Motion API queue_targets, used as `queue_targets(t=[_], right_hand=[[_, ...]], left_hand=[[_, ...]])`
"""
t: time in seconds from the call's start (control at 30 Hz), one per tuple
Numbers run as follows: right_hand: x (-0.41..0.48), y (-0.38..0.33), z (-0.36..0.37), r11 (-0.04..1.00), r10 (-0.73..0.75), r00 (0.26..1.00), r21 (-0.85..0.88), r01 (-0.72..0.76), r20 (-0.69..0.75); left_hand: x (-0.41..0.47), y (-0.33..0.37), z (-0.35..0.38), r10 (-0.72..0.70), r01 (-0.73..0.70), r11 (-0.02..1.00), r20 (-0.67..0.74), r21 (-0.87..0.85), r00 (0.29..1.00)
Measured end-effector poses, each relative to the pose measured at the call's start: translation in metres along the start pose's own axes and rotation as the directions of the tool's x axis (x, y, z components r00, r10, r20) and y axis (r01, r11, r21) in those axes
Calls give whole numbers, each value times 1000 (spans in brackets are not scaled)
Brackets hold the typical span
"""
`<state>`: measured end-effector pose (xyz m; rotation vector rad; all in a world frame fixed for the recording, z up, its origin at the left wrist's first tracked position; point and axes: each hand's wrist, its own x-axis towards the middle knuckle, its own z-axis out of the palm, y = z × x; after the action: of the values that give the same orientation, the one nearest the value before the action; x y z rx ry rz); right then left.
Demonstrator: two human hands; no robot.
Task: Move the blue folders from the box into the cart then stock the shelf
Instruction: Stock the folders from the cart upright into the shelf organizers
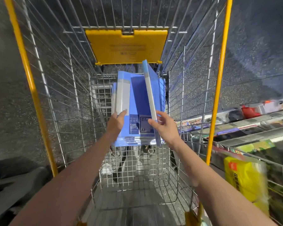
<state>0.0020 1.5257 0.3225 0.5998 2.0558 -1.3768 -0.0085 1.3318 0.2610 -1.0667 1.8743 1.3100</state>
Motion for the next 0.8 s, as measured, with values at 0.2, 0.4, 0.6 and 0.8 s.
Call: queue_targets(t=[0.2, 0.4, 0.6, 0.8], right_hand=[[-2, -4, 0, 999, 0, 1000, 49, 0, -12], [-3, -2, -3, 1000, -5, 1000, -3, 5, -25], [-4, -3, -3, 995, -52, 998, -84, 49, -37], [-15, -20, -10, 983, -109, 993, -151, 103, -33]], left_hand=[[-13, 6, -1, 48, -47, 993, -1, 110, 999], [-22, 14, 9, 165, -166, 986, 88, 3, 982], [-25, 20, 22, 148, -128, 986, 194, -111, 970], [-55, 27, 11, 206, -116, 956, 335, -268, 919]])
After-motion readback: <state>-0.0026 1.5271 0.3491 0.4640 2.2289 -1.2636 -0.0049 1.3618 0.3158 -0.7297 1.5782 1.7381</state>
